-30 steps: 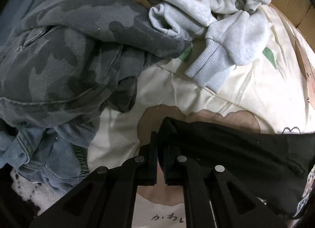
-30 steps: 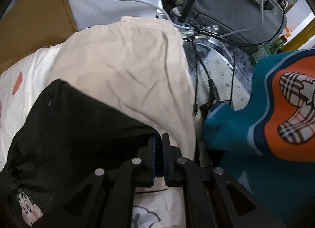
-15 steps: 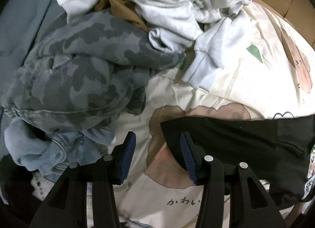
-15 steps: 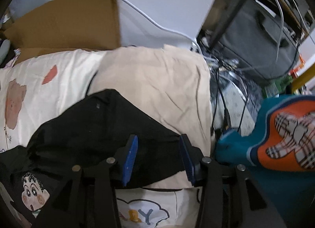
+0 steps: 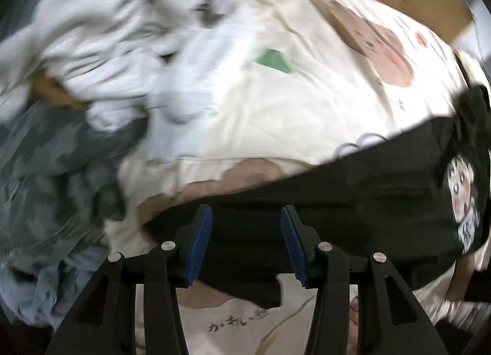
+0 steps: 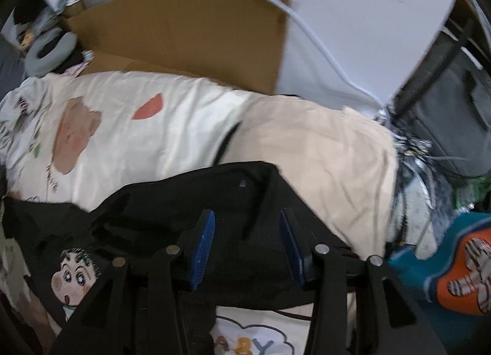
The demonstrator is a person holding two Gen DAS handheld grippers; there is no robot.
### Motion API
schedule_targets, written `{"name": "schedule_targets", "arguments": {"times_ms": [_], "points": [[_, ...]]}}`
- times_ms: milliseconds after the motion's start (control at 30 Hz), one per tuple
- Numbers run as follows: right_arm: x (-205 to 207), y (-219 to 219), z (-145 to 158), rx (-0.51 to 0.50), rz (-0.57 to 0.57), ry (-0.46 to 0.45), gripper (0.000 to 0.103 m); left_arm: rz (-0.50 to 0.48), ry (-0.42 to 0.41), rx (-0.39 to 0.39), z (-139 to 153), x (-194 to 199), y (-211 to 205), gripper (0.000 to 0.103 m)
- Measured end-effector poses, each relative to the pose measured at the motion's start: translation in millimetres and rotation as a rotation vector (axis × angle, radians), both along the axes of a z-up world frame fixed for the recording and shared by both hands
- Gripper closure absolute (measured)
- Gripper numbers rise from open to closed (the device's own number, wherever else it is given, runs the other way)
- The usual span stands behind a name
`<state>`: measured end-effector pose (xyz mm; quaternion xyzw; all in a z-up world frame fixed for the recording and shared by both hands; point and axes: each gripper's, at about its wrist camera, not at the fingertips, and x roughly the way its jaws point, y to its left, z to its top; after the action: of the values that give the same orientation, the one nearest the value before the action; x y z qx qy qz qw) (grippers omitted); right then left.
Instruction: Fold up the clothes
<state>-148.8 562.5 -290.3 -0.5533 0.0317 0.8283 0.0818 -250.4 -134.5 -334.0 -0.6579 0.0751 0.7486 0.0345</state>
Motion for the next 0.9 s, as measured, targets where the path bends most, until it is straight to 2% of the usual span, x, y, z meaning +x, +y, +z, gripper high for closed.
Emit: {"name": "schedule_targets", "arguments": {"times_ms": [367,533,733,900], "points": [[-37,-55,-38,-0.02,0.236,-0.068,0.061,-0.161,-0.061,0.043,-34,-6,54,0.055],[-51,-73,-60,0.014,0.315,-0.1,0.061,-0.204,-0.073,0.044,-42,-8,65,0.055],[-64,-81,-83,0.066,0.392,-0.14,0.061,-0.258,-0.097,0.024,-51,-7,75,0.055],[-76,-87,-96,0.14,0.477,-0.177,0.061,-0.361,-0.099,-0.031,-61,-2,92,0.055]]}}
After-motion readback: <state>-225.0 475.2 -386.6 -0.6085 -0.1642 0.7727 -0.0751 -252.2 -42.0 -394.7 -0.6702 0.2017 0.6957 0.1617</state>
